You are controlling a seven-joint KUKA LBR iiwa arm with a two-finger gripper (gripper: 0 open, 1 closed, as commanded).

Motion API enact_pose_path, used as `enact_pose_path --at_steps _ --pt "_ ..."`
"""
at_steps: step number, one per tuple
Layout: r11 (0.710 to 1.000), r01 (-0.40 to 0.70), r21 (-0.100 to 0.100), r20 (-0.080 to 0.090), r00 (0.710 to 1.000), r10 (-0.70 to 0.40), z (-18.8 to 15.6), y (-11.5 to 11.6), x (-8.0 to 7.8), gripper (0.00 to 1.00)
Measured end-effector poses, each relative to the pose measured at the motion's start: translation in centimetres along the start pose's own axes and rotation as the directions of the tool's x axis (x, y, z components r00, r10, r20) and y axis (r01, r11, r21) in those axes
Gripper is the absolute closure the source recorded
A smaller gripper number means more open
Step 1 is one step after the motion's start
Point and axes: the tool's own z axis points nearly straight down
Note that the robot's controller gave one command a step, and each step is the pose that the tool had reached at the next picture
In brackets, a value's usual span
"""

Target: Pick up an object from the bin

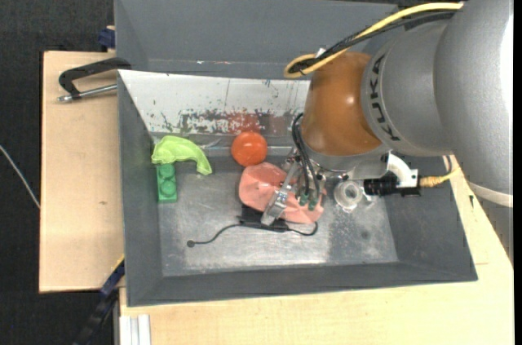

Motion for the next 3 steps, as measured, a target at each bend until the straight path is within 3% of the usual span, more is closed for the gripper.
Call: enact_pose_path --at_steps 2,3 --pt "1.0 0.0 -0.004 0.008 1.0 0.0 -3.0 0.1 -0.1 1.0" --pt "1.0 0.001 -0.001 0.003 1.0 -0.001 -3.8 0.0 0.0 1.0"
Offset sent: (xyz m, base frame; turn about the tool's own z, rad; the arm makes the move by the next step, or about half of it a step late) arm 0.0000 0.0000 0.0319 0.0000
